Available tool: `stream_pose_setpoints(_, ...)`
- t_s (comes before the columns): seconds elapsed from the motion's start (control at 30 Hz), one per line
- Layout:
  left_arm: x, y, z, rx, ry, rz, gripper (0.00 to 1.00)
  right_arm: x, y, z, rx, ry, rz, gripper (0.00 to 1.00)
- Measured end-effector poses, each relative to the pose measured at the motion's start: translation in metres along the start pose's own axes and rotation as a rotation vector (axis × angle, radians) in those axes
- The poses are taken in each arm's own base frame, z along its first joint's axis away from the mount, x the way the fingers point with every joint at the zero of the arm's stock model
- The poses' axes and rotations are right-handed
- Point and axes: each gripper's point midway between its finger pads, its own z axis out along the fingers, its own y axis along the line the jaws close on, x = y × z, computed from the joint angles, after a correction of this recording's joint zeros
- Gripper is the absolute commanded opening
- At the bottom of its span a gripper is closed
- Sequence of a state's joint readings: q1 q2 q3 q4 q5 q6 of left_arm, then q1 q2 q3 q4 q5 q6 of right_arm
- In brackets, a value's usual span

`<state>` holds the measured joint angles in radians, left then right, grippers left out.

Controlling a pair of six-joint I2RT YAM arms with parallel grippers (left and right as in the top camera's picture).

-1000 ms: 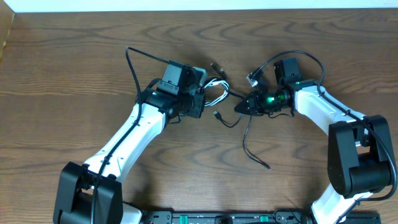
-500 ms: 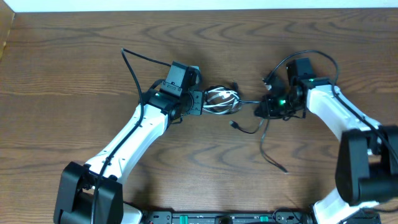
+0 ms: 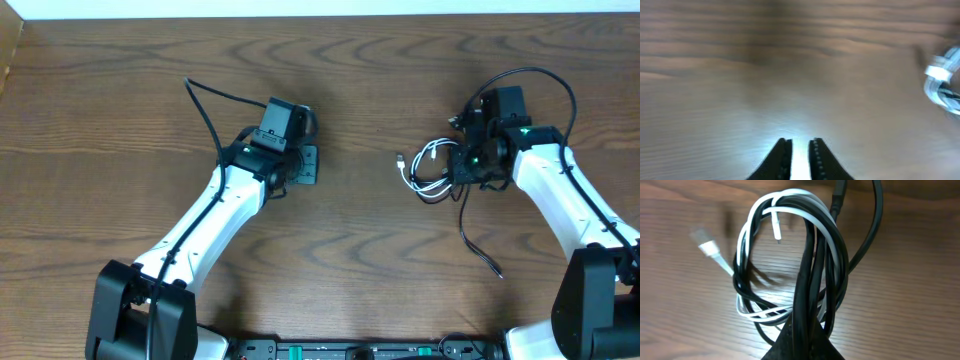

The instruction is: Untangle cables

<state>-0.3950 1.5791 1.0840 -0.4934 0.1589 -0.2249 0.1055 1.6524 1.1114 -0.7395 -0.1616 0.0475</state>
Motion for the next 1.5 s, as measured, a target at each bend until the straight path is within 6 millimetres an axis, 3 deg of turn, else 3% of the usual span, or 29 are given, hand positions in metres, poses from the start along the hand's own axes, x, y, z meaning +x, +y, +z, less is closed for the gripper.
stream_pose_setpoints(0.07, 0.004, -0.013, 0.0, 0.074, 0.024, -0.027, 0.42, -0.002, 0.007, 0.0, -0.039, -0.008, -0.002, 0.01)
stream_pose_setpoints(0.3, 0.011, -0.038, 0.001, 0.213, 0.09, -0.198, 0.43, -0.021, 0.036, -0.004, -0.211, -0.073, 0.078, 0.01)
stream_pose_setpoints(0.83, 0.007, -0.055, 0.034, 0.245, 0.129, -0.501, 0.43, -0.044, 0.084, -0.022, -0.523, -0.108, 0.237, 0.01)
stream_pose_setpoints(1.07, -0.01, -0.069, 0.03, 0.328, 0.095, -0.553, 0.43, -0.053, 0.098, -0.031, -0.625, -0.117, 0.268, 0.01)
stream_pose_setpoints(1.5, -0.015, -0.069, 0.024, 0.396, 0.135, -0.655, 0.43, -0.051, 0.11, -0.036, -0.684, -0.103, 0.237, 0.01)
